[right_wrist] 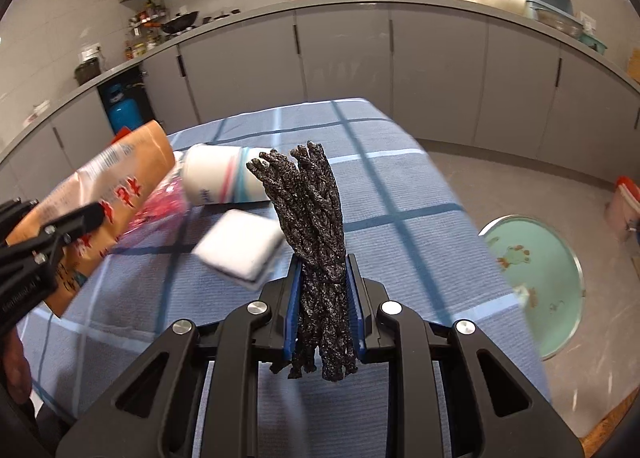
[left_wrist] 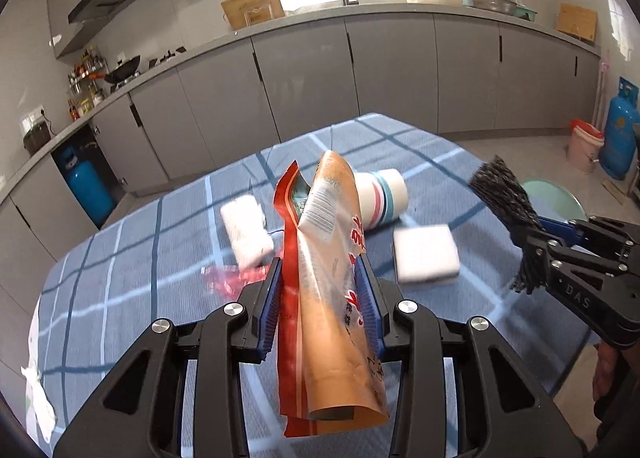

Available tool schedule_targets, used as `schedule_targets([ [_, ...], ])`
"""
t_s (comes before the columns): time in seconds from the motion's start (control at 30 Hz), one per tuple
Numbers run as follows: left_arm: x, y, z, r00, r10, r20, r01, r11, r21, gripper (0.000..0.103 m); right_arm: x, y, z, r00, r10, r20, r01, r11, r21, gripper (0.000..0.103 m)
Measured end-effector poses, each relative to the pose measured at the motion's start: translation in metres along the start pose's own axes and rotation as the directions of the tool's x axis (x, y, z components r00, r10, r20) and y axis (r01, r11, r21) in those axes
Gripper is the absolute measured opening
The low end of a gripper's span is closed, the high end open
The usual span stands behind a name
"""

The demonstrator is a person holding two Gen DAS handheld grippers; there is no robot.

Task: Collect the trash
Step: 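Carry the snack bag and black scrubber in both grippers over the bucket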

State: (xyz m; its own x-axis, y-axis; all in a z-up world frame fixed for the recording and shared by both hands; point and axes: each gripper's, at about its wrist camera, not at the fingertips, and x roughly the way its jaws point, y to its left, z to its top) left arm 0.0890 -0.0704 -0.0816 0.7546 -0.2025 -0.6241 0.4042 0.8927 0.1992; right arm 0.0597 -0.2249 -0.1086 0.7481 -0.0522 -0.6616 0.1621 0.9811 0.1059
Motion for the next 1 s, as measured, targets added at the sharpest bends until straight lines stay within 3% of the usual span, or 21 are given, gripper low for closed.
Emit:
schedule_targets([
  [0.33, 0.007, -0.034, 0.048, 0.997, -0.041, 0.069, 0.038, 0.998, 0.055, 0.035, -0.011, -0.05, 0.012, 0.996, -0.079, 0.034, 0.077, 0.995, 0.067, 0.023],
  [0.37, 0.008, -0.04, 0.051, 0.996, -0.05, 0.07, 0.046, 0.997, 0.062, 0.032, -0.012, -0.053, 0.012, 0.996, -0.083, 0.035, 0.08, 0.994, 0.073, 0.023],
  [0.4, 0.009, -0.044, 0.053, 0.996, -0.061, 0.07, 0.057, 0.996, 0.068, 0.014, -0.013, -0.058, 0.012, 0.995, -0.088, 0.038, 0.084, 0.993, 0.081, 0.023],
  [0.43, 0.012, -0.05, 0.057, 0.995, -0.082, 0.061, 0.078, 0.994, 0.07, 0.011, -0.014, -0.061, 0.012, 0.995, -0.09, 0.039, 0.086, 0.993, 0.085, 0.022],
  [0.53, 0.021, -0.066, 0.062, 0.988, -0.146, 0.039, 0.143, 0.986, 0.081, 0.01, -0.016, -0.074, 0.01, 0.994, -0.098, 0.043, 0.093, 0.99, 0.11, 0.023],
  [0.73, 0.037, -0.077, 0.052, 0.989, -0.145, -0.006, 0.145, 0.984, 0.105, 0.008, -0.012, -0.09, 0.002, 0.994, -0.101, 0.033, 0.096, 0.986, 0.135, 0.023],
  [1.0, 0.03, -0.103, 0.08, 0.985, -0.163, 0.058, 0.154, 0.979, 0.137, 0.008, -0.013, -0.119, 0.003, 0.989, -0.14, 0.041, 0.13, 0.975, 0.18, 0.023],
])
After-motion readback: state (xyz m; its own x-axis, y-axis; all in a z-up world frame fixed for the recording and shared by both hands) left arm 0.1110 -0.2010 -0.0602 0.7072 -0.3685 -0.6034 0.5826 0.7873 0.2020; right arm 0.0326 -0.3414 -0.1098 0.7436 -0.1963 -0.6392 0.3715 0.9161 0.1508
